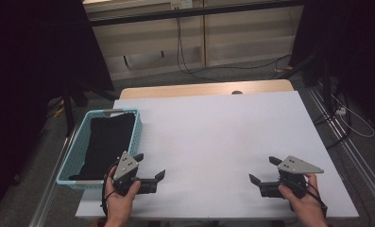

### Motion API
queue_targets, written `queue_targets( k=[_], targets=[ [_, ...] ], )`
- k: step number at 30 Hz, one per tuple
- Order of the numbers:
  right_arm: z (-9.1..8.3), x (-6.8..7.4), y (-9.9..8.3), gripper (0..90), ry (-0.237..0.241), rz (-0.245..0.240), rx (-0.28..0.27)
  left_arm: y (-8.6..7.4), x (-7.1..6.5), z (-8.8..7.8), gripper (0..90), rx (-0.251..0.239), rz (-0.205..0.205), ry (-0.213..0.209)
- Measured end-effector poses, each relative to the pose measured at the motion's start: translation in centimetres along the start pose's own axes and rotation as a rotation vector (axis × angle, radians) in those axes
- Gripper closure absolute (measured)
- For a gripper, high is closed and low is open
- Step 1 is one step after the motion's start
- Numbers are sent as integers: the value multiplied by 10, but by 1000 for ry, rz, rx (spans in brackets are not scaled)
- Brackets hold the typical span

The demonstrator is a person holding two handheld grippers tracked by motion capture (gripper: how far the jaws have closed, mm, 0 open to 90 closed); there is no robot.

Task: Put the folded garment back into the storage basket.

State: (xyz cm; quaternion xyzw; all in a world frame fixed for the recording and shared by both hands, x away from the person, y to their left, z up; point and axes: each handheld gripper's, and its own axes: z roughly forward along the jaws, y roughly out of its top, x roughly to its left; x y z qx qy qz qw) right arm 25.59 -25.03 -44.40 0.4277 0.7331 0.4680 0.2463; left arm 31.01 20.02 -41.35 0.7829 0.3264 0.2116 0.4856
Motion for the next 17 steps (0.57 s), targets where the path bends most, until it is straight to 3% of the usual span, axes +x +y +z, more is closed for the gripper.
queue_targets(
  k=[7,17],
  targets=[
    [-13,-4,-7,66,-25,12,-39,-2,2,-1,47,1,-11,-2],
    [-7,-3,-3,72,-25,-5,-60,-5,4,-5,46,-5,-28,6]
  ],
)
